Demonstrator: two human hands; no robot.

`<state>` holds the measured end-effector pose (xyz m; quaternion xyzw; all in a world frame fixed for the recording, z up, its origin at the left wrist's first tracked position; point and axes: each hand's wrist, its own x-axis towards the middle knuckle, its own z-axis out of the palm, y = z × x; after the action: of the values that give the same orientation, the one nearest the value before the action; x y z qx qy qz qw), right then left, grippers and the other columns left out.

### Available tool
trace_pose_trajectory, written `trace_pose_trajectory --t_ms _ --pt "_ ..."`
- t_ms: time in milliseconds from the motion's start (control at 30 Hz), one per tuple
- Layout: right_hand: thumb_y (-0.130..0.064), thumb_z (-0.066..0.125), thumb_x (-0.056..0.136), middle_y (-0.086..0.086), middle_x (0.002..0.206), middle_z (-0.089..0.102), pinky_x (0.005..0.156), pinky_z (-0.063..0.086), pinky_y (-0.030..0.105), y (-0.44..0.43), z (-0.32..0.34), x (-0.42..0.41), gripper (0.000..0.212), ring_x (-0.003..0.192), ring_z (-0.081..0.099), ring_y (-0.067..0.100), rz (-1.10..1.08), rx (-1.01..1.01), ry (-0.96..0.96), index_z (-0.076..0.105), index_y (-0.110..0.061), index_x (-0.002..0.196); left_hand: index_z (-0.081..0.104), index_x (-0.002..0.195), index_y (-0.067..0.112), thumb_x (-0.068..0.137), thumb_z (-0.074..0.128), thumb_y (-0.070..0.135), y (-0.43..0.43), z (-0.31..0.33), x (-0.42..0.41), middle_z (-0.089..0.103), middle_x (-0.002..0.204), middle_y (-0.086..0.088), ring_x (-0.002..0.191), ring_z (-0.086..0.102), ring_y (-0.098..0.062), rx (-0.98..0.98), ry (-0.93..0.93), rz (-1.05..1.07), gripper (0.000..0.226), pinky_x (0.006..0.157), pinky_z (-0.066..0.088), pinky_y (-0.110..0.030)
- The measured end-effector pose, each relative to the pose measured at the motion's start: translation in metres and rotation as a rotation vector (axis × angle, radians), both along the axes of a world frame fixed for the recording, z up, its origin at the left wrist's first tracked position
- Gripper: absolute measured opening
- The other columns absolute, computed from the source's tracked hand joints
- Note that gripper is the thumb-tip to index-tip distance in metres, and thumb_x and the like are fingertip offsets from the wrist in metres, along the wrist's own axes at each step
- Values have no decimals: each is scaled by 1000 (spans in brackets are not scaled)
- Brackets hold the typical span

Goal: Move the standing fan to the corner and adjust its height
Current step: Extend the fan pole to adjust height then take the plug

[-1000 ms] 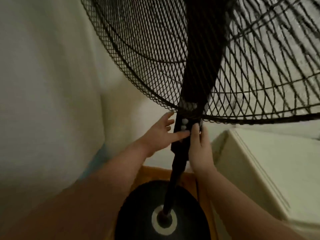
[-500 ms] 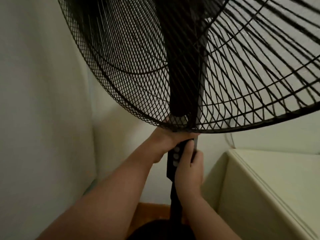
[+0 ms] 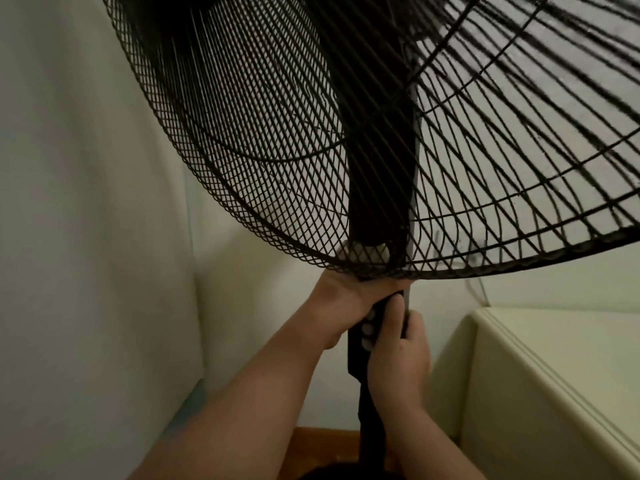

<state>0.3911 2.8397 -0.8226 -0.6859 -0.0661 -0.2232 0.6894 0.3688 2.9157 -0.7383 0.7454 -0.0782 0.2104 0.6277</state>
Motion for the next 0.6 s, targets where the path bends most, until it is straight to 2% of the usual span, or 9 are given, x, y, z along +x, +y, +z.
trace_pose_trajectory --t_ms 167,267,400,467,533,600 --pt "-92 25 69 -7 66 64 51 40 26 -5 0 6 73 59 59 3 88 55 12 55 -25 74 69 87 30 73 86 35 -5 -4 5 75 81 16 72 70 2 -13 -51 68 22 58 53 -14" --pt "-95 28 63 -4 65 63 50 42 26 -9 1 8 78 59 60 11 162 78 46 56 -22 73 70 77 30 78 82 31 -10 -6 3 73 71 8 61 67 -4 15 -80 80 13 50 52 -20" --pt "-88 34 71 2 63 59 46 41 19 -14 2 9 74 56 57 13 238 112 -7 55 -17 68 67 68 33 80 81 36 -17 -10 2 64 57 16 46 57 1 18 -99 106 18 46 45 -16" --pt "-83 38 77 6 64 62 48 44 21 -16 4 10 73 56 60 15 300 141 14 60 -13 73 67 84 26 76 82 42 -21 -9 4 63 63 14 53 58 -5 11 -98 169 23 53 50 -25" --pt "-73 40 87 11 69 66 53 48 29 -19 6 14 62 61 63 23 375 154 66 66 -16 80 64 105 17 74 82 46 -27 -9 5 68 80 3 70 65 -24 26 -81 243 46 67 58 -37" --pt "-66 38 92 2 56 61 45 44 21 -22 9 14 54 52 59 19 405 140 70 63 -23 72 63 113 19 72 81 50 -32 -8 7 71 98 -8 87 68 -35 23 -40 308 55 79 61 -43"
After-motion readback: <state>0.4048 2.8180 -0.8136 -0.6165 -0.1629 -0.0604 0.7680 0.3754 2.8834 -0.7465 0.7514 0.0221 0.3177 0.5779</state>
